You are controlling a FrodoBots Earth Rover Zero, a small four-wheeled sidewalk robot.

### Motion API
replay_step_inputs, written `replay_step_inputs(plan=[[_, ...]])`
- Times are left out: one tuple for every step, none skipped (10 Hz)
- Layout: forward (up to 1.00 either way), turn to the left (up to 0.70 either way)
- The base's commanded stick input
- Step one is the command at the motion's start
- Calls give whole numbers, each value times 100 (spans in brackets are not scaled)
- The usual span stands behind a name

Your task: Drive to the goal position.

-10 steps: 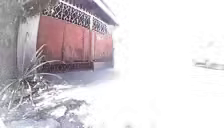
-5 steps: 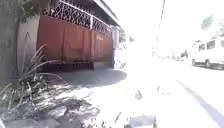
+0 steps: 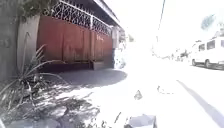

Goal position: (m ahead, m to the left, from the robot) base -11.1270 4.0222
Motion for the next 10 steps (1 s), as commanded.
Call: replay_step_inputs(plan=[[0, -63], [0, -64], [0, -66], [0, -66], [0, -66], [0, -66], [0, -66], [0, -66], [0, -67], [0, -67]])
